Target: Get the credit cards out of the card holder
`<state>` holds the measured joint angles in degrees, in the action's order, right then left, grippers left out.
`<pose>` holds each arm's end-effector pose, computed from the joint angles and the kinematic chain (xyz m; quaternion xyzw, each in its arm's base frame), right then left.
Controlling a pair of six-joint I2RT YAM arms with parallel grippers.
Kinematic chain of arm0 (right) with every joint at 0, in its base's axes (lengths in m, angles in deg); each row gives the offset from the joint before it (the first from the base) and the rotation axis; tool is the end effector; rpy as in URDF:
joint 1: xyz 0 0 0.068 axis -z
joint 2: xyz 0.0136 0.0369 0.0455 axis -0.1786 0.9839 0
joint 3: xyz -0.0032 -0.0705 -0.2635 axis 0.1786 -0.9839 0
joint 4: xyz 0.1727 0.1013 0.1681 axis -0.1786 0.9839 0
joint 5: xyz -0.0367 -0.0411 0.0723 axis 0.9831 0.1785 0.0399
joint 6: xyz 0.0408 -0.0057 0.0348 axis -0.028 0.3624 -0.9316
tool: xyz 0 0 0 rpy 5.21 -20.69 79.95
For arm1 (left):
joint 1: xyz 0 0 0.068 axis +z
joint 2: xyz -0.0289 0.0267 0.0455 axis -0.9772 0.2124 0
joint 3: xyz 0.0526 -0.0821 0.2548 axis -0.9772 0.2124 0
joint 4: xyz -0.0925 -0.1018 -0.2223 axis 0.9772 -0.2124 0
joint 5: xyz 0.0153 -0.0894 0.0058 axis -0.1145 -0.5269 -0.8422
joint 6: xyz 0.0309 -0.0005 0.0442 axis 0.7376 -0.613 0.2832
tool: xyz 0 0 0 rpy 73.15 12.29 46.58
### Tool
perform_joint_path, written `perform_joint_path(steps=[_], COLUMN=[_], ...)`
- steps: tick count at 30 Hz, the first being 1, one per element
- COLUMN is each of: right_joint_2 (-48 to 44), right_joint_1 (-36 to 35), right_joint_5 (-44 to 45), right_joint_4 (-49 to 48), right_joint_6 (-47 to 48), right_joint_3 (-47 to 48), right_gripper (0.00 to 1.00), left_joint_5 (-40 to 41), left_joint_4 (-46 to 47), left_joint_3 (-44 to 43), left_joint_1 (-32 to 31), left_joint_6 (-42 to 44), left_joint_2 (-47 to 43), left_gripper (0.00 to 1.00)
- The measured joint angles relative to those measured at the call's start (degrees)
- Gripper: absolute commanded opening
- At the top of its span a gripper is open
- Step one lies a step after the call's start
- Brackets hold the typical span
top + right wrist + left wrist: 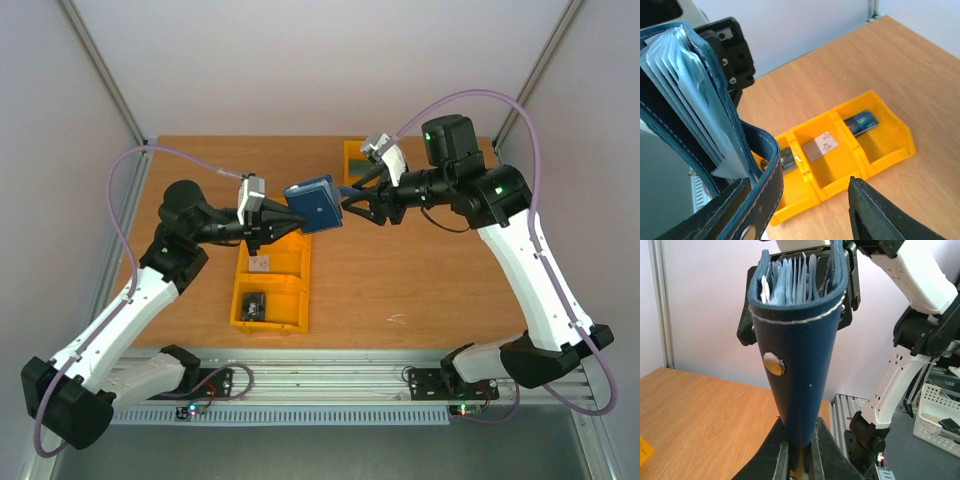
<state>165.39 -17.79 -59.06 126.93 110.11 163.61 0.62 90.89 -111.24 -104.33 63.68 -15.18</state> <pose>0.2051 0.1342 0.4740 -0.5934 0.6183 0.2440 0.4539 0.1912 -0.1295 0.3850 0.4341 0.5383 -0.5151 0.5064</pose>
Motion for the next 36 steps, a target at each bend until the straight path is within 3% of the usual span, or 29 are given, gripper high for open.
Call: perform_joint_path(steps=[11, 16, 20, 23, 25, 26, 28, 29, 30, 33, 36], right_joint_2=[1.6, 2.3, 3.1, 3.5, 3.6, 3.6, 3.7, 3.6, 3.5, 3.3, 3.2], right_joint_1=[0.0, -1.3, -2.7, -3.7, -4.4, -4.6, -4.7, -4.7, -4.7, -4.9, -6.9], right_joint_5=[-9.3, -10.5, -10.7, -10.8, -11.4, -11.6, -12.2, -12.2, -11.8, -8.3, 3.6], right_joint_4=[0.9, 1.0, 0.6, -0.1, -0.5, -0.6, -0.7, -0.8, -1.2, -3.3, -4.8], right_joint_6=[0.2, 0.3, 0.2, 0.2, -0.2, 0.1, 0.3, 0.2, -0.4, -2.3, -5.5], right_joint_3=[0.8, 0.8, 0.8, 0.8, 0.8, 0.8, 0.8, 0.8, 0.7, 0.0, -0.2], right_gripper=[0.61, 0.59, 0.47, 0.20, 0.08, 0.04, 0.01, 0.01, 0.01, 0.01, 0.01], left_joint_5=[-1.4, -1.8, -2.5, -2.6, -2.5, -2.5, -2.4, -2.1, -1.1, 2.6, 8.5], left_joint_4=[0.0, 0.0, -0.1, -0.1, -0.2, -0.2, -0.2, -0.2, -0.1, 0.0, -0.1], left_joint_3=[-0.1, -0.1, -0.1, -0.1, -0.1, -0.1, -0.1, -0.1, -0.1, 0.5, 1.9], left_joint_1=[0.0, 0.0, 0.0, 0.0, 0.0, 0.0, 0.2, 0.3, 0.3, 0.3, 0.2], left_joint_6=[0.9, 1.0, 1.7, 2.1, 2.1, 2.1, 1.8, 1.6, 1.5, 0.4, -1.3], left_joint_2=[0.0, 0.0, 0.0, 0.0, 0.0, 0.0, 0.0, 0.0, 0.0, -0.3, -0.9], left_gripper=[0.00, 0.00, 0.00, 0.00, 0.00, 0.06, 0.52, 0.81, 0.97, 0.99, 0.99])
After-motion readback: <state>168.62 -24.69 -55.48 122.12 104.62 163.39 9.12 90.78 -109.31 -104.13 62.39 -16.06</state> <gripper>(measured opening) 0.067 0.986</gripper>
